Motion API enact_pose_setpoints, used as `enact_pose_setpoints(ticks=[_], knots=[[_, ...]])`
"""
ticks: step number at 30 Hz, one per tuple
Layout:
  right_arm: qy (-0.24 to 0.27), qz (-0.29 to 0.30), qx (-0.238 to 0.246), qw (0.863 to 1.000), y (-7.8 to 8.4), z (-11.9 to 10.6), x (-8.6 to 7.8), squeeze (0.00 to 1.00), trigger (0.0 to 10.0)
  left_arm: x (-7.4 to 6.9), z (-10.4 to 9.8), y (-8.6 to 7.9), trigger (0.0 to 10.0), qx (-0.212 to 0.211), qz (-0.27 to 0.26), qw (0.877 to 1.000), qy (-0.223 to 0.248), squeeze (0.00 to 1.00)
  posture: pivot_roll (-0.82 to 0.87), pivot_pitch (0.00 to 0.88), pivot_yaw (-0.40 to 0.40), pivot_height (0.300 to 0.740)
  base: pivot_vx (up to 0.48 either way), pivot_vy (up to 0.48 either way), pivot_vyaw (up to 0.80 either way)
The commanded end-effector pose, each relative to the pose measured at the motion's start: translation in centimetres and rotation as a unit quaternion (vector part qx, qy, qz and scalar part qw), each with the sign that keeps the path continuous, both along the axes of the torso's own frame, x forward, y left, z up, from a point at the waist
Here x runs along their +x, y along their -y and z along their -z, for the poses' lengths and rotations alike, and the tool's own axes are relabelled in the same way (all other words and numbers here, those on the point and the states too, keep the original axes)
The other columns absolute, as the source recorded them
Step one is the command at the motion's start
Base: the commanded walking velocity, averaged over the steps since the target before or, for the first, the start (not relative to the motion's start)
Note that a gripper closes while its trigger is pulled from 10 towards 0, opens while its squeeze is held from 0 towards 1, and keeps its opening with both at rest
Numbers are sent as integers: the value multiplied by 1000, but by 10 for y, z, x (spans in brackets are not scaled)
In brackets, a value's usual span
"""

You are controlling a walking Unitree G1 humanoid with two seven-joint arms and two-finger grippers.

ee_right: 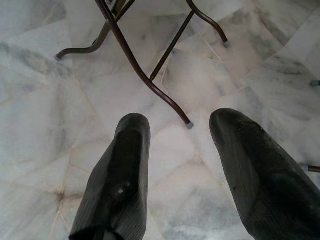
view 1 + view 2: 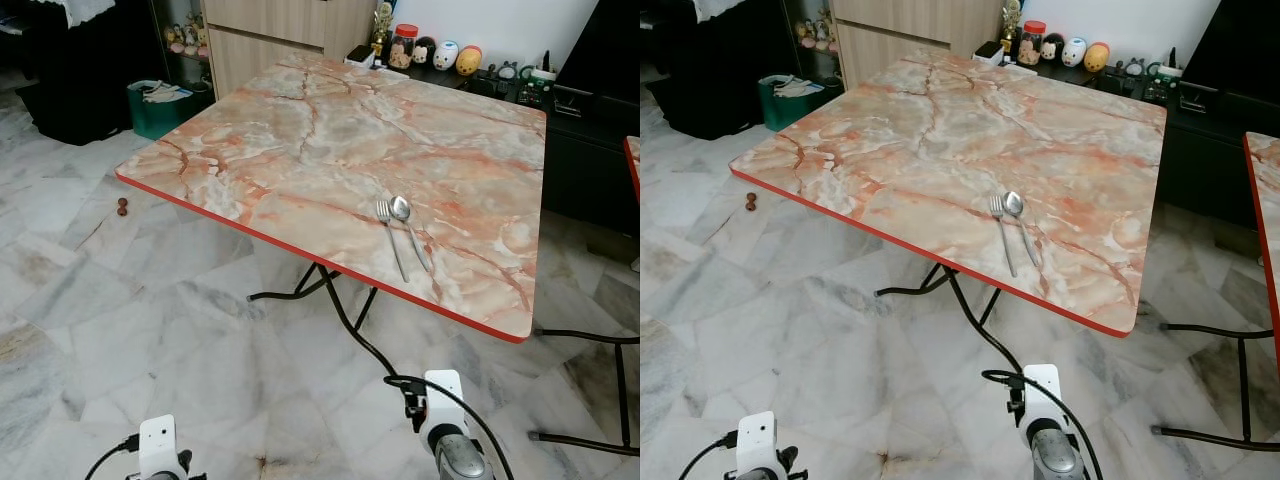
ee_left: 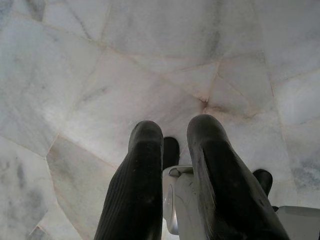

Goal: Setting the table

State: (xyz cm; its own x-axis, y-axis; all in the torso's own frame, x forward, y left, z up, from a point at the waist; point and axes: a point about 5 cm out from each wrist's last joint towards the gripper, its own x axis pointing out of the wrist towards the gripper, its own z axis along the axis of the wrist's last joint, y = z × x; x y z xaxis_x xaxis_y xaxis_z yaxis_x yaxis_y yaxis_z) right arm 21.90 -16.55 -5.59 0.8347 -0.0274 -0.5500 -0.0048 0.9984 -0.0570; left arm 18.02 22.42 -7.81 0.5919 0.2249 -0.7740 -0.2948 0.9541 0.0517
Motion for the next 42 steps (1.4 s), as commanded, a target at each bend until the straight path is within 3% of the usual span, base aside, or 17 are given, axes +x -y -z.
enact_pose_setpoints(ticks=[1, 13, 14, 15, 16, 17, 25, 31, 42], knots=[[2, 8, -3, 1000, 4, 0, -1, 0, 10000, -4, 3, 3, 10000, 2, 5, 1000, -9, 0, 20, 7, -89, 740, 0, 0, 0], [27, 38, -19, 999, 7, -3, -1, 0, 10000, -2, 2, 3, 10000, 3, 5, 1000, -6, 0, 21, 11, -87, 740, 0, 0, 0], [138, 29, -27, 990, 9, -31, 20, 0, 10000, -2, 2, 3, 10000, 3, 5, 1000, -6, 0, 21, 11, -87, 740, 0, 0, 0], [138, 29, -27, 990, 9, -31, 20, 0, 10000, -2, 2, 3, 10000, 3, 5, 1000, -6, 0, 21, 11, -87, 740, 0, 0, 0], [273, 18, -31, 961, 8, -73, 37, 0, 10000, -2, 2, 3, 10000, 3, 5, 1000, -6, 0, 21, 11, -87, 740, 0, 0, 0], [301, 21, -30, 953, 7, -90, 42, 0, 10000, -2, 2, 3, 10000, 3, 5, 1000, -6, 0, 21, 11, -87, 740, 0, 0, 0], [338, 18, -35, 940, 5, -112, 46, 0, 10000, -2, 2, 5, 10000, 2, 5, 1000, -4, 0, 22, 10, -89, 740, 0, 0, 0], [329, 17, -35, 943, 2, -115, 41, 0, 10000, -2, 2, 5, 10000, 2, 6, 1000, -5, 0, 24, 12, -87, 740, 0, 0, 0], [340, 9, -6, 940, -4, -138, 69, 0, 10000, -1, 1, 4, 10000, 0, 1, 1000, 1, 0, 22, 15, -85, 740, 0, 0, 0]])
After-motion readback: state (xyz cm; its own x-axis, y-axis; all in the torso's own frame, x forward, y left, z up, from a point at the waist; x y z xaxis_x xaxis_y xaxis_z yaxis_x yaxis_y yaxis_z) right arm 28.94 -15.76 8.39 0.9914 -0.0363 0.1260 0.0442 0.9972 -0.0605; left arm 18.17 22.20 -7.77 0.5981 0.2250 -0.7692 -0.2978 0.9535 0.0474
